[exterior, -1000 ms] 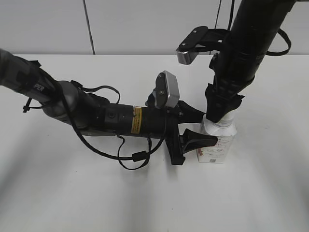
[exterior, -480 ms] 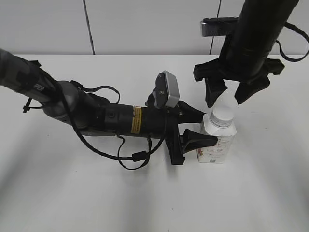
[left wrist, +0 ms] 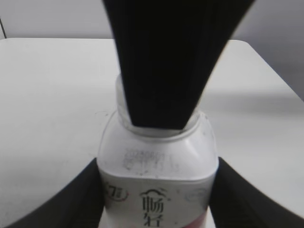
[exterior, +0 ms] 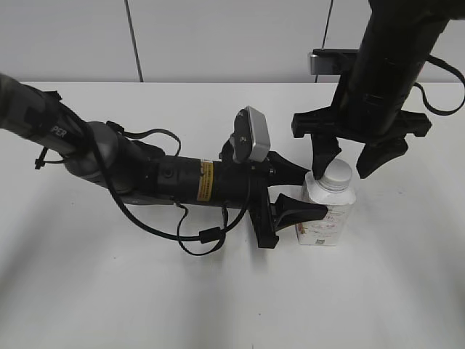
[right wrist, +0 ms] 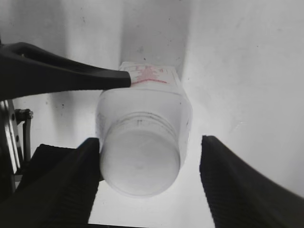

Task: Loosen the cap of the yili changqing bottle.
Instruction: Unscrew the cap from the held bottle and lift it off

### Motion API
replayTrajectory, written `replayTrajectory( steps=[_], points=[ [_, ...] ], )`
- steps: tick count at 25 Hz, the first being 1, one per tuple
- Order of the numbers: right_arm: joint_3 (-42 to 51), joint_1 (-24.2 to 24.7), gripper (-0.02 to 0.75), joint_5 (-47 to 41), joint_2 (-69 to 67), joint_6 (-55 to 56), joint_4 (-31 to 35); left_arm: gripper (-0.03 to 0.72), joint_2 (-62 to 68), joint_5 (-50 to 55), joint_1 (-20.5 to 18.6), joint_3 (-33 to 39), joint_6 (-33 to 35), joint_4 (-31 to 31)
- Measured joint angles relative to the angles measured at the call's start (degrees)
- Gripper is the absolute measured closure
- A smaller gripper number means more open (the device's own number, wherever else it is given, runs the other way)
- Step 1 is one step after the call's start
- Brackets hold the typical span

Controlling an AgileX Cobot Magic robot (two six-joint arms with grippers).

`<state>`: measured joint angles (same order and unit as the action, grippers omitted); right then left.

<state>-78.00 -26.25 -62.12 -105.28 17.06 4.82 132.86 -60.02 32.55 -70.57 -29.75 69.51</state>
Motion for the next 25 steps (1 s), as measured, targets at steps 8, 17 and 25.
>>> replayTrajectory(
  steps=[8,17,25],
  points=[
    [0.0,-0.3,0.347,0.3,0.0,0.0,0.3,0.284,0.0,0.0,0.0,0.0,0.0,0.0],
    [0.0,-0.4,0.349,0.3,0.0,-7.5,0.2,0.284,0.0,0.0,0.0,0.0,0.0,0.0],
    [0.0,-0.9,0.349,0.3,0.1,-39.9,-0.2,0.284,0.0,0.0,0.0,0.0,0.0,0.1]
  ],
)
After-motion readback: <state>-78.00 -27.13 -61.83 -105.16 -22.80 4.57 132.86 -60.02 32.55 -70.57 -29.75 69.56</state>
